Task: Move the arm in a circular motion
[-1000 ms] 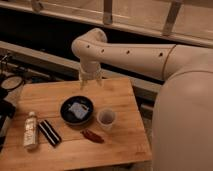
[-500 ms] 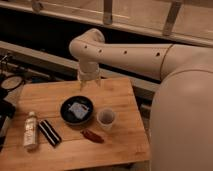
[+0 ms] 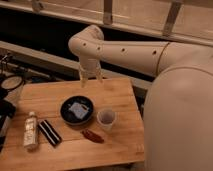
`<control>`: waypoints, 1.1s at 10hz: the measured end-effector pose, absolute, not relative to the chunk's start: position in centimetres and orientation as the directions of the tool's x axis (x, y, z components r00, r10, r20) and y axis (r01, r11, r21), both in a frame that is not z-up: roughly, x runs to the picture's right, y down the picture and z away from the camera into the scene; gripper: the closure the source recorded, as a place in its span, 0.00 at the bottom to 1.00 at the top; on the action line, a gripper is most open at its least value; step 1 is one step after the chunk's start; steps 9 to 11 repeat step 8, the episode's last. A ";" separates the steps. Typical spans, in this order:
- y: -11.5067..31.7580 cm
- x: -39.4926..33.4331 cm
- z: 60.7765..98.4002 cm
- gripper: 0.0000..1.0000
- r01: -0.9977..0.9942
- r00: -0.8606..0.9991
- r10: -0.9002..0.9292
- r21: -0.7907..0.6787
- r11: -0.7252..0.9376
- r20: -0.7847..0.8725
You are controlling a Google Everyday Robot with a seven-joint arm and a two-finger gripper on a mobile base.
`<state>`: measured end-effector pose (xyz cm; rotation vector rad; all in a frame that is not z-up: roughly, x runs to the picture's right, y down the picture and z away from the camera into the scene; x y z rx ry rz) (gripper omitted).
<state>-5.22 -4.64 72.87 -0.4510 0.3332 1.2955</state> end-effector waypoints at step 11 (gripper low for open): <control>-8.6 5.1 76.5 0.35 -0.999 0.031 0.866 -0.001 0.036 -0.500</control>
